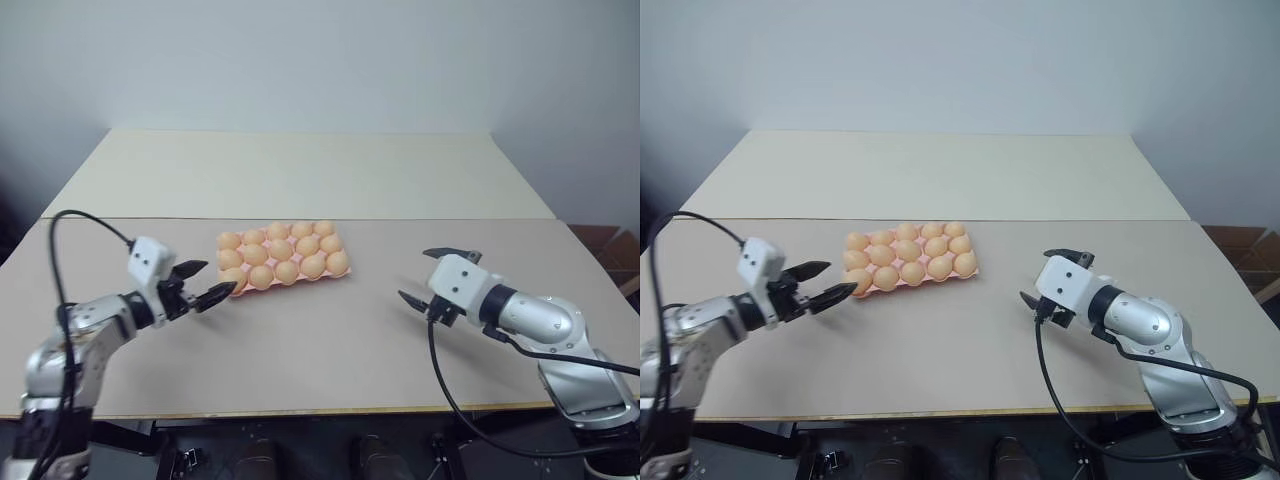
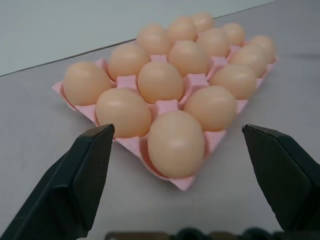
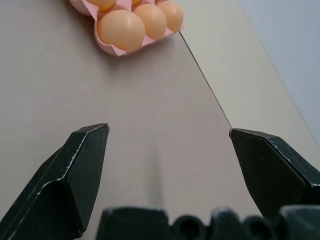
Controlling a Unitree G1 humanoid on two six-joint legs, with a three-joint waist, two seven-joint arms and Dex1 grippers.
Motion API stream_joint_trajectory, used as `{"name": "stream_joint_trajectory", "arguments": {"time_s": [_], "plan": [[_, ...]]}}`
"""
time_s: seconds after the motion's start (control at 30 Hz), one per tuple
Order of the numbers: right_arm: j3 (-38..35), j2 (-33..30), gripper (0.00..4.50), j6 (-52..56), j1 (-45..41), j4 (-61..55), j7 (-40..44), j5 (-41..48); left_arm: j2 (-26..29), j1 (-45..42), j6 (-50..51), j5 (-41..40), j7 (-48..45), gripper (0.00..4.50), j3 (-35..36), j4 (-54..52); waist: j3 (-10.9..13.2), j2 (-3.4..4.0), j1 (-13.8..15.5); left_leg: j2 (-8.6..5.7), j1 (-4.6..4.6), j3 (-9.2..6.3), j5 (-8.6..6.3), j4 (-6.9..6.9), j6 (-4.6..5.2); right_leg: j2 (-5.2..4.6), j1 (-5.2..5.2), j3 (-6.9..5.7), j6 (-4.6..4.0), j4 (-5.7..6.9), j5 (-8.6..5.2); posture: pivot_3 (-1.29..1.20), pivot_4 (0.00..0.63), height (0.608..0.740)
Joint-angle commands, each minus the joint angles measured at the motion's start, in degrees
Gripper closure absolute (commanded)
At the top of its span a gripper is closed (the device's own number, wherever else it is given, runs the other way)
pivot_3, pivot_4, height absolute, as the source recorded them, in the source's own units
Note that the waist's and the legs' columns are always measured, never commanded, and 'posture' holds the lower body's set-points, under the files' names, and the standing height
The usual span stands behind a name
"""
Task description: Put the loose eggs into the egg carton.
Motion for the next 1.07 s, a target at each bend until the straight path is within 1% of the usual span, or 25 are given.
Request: {"name": "stream_joint_trajectory", "arguments": {"time_s": [0.03,0.13,0.27,0.3,0.43,0.5,0.6,0.83,0.97,1.07], "plan": [[-5.1,-2.3,0.0,-0.2,0.7,-4.3,4.3,5.3,4.2,6.1,0.2,-5.0,-7.3,0.04,7.4,-5.3,0.0,0.01,0.0,0.0,0.0,0.0,0.0,-0.01,0.0,-0.01,-0.01,-0.01,-0.01,0.0,-0.01,0.0,0.15,0.74],[-10.0,-6.0,0.0,-1.0,3.3,-6.9,11.5,12.3,7.5,12.6,0.9,-7.9,-12.8,0.04,13.5,-7.3,0.0,0.03,0.2,0.01,-0.01,-0.01,-0.01,-0.01,-0.01,-0.03,-0.02,-0.02,-0.02,-0.03,-0.03,0.0,0.15,0.74],[-15.4,-10.3,0.0,-1.8,5.8,-8.2,18.9,19.3,9.8,16.2,1.9,-10.9,-15.8,0.04,19.0,-7.9,0.0,0.04,0.7,0.01,0.0,-0.02,-0.06,-0.01,-0.11,-0.1,-0.01,-0.1,-0.03,-0.05,-0.05,0.0,0.15,0.74],[-16.8,-11.1,0.0,-1.9,6.3,-8.5,20.5,21.3,10.1,16.6,1.9,-11.1,-16.1,0.04,19.9,-7.9,0.0,0.04,0.8,0.01,0.05,-0.02,-0.28,-0.01,-0.47,-0.11,0.01,-0.09,-0.03,-0.06,-0.05,0.0,0.15,0.74],[-21.5,-13.1,0.0,-1.6,7.3,-8.6,25.0,27.2,11.2,17.7,2.2,-10.9,-16.0,0.04,21.0,-8.1,0.0,0.05,1.1,0.04,0.13,-0.02,-0.29,-0.02,-0.5,-0.07,0.05,-0.1,-0.04,-0.05,-0.05,0.0,0.15,0.74],[-22.6,-13.9,0.0,-2.3,8.1,-8.0,26.1,27.6,11.8,18.5,2.1,-10.6,-16.7,0.04,21.2,-8.5,0.0,0.05,1.1,0.05,0.13,-0.01,-0.3,-0.02,-0.5,-0.07,0.04,-0.09,-0.04,-0.05,-0.05,0.0,0.15,0.74],[-22.5,-14.8,0.0,-3.4,9.0,-7.5,25.8,26.0,12.3,19.2,2.2,-10.4,-16.7,0.04,21.4,-8.4,0.0,0.05,1.2,0.05,0.1,0.03,-0.3,-0.03,-0.51,-0.07,0.0,-0.07,-0.05,-0.06,-0.06,0.0,0.15,0.74],[-21.6,-14.1,0.0,-2.9,11.1,-9.0,23.7,26.1,13.9,18.4,3.2,-10.7,-15.9,0.04,21.4,-8.1,0.0,0.05,1.2,0.05,0.02,0.05,-0.3,-0.03,-0.51,-0.07,-0.09,-0.07,-0.05,-0.06,-0.06,0.0,0.15,0.74],[-20.6,-14.9,0.0,-3.5,10.7,-7.9,23.5,25.5,13.6,18.7,4.5,-10.4,-13.9,0.04,22.0,-9.3,0.0,0.05,1.1,0.05,-0.04,0.08,-0.3,-0.03,-0.51,-0.07,-0.15,-0.05,-0.05,-0.06,-0.06,0.0,0.15,0.74],[-19.9,-15.5,0.0,-3.5,9.2,-6.6,23.5,25.3,12.7,18.8,6.3,-11.7,-12.2,0.04,22.5,-10.0,0.0,0.05,1.1,0.05,-0.07,0.09,-0.3,-0.03,-0.51,-0.07,-0.18,-0.03,-0.05,-0.05,-0.06,0.0,0.15,0.74]]}}
